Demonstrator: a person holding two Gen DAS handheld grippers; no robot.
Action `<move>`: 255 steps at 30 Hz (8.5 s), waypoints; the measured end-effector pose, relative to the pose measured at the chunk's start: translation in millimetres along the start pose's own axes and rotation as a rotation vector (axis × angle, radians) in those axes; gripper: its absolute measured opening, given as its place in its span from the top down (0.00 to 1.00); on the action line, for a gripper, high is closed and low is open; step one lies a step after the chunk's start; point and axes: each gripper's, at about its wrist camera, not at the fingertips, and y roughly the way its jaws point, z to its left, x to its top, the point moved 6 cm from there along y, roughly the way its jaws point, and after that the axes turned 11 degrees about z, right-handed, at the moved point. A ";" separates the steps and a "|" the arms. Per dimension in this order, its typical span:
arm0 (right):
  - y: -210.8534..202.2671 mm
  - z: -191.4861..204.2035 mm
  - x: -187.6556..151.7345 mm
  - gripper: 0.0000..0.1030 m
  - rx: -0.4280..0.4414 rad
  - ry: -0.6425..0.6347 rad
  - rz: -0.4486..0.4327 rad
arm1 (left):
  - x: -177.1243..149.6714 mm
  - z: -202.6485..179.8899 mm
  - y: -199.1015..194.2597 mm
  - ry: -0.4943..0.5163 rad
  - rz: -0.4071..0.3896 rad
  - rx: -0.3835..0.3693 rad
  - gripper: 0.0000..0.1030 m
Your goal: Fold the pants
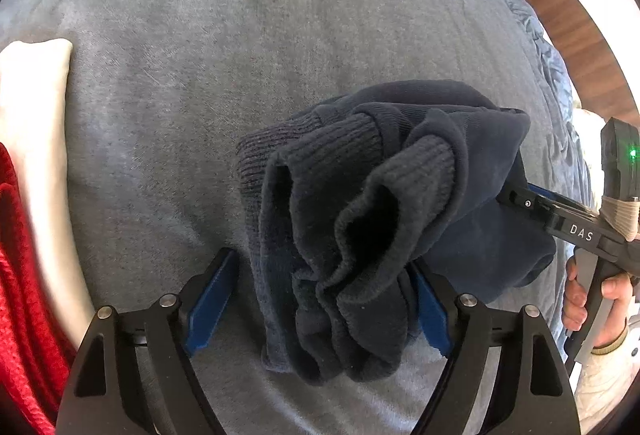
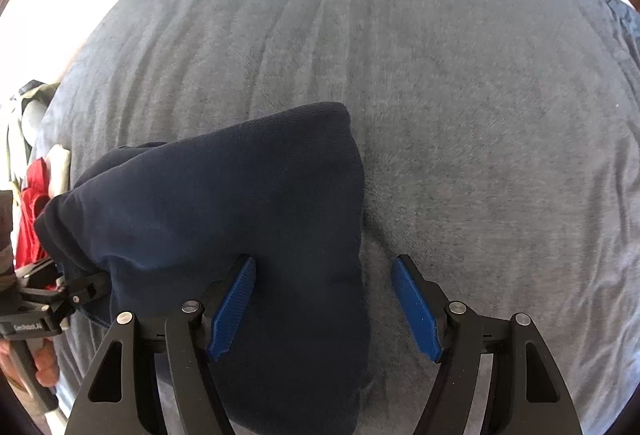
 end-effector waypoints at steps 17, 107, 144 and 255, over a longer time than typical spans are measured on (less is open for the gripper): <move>-30.8 -9.6 -11.9 0.80 0.162 0.030 -0.053 | -6.7 -30.2 -28.5 0.073 -0.077 0.115 0.58; -31.7 296.3 -33.9 0.53 -0.075 -0.371 -0.190 | -107.8 209.1 -177.6 -0.198 -0.297 0.215 0.43; -20.9 296.9 -85.1 0.53 -0.094 -0.298 -0.191 | -81.2 226.1 -186.1 -0.191 -0.385 0.416 0.30; -230.0 137.8 -433.7 0.25 -0.064 -0.190 -0.818 | -421.2 -122.3 -225.2 0.203 -0.882 0.461 0.00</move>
